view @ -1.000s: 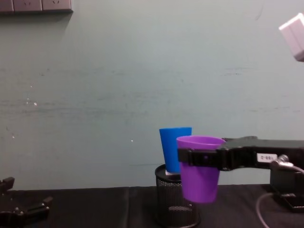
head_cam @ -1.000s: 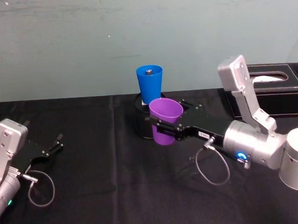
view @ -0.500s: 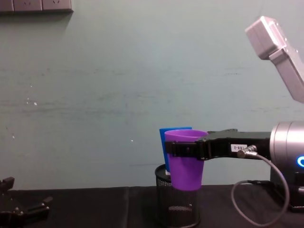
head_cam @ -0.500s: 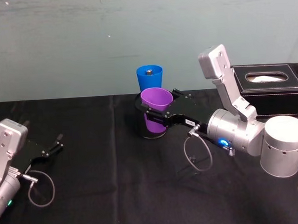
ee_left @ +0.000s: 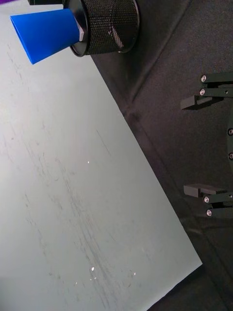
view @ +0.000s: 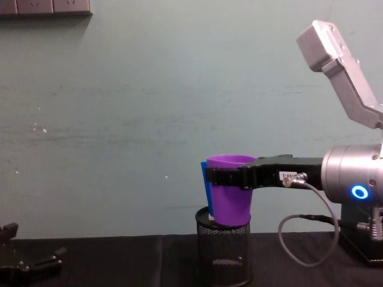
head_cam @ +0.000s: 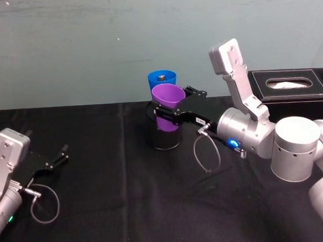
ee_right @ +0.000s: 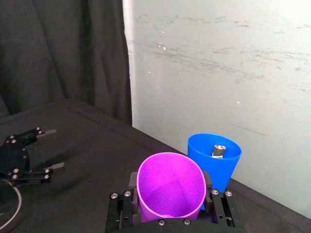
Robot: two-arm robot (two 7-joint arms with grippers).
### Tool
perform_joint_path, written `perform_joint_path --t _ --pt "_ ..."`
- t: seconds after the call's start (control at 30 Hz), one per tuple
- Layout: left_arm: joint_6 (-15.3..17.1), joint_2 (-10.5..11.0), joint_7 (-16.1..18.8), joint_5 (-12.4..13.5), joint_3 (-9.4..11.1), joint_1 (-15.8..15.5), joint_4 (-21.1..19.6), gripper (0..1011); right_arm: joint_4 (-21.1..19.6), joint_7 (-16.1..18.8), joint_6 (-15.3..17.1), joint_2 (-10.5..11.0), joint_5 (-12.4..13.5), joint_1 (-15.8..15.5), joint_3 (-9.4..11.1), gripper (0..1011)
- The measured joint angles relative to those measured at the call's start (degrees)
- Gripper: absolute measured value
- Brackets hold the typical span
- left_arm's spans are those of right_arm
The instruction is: Pick up one cup with a gripper and tap it against the other cup.
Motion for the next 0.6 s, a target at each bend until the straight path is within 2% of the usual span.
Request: perform_joint_path --t 0.3,0.6 --pt "0.0 0.0 0.0 0.0 0.0 0.0 0.0 1000 2.9 -0.59 0.21 -2.06 -1.68 1.71 0.11 731" --pt "0.0 0.0 0.0 0.0 0.0 0.0 0.0 1000 3.61 -1.61 0.72 -3.42 -3.05 2.07 0.86 731"
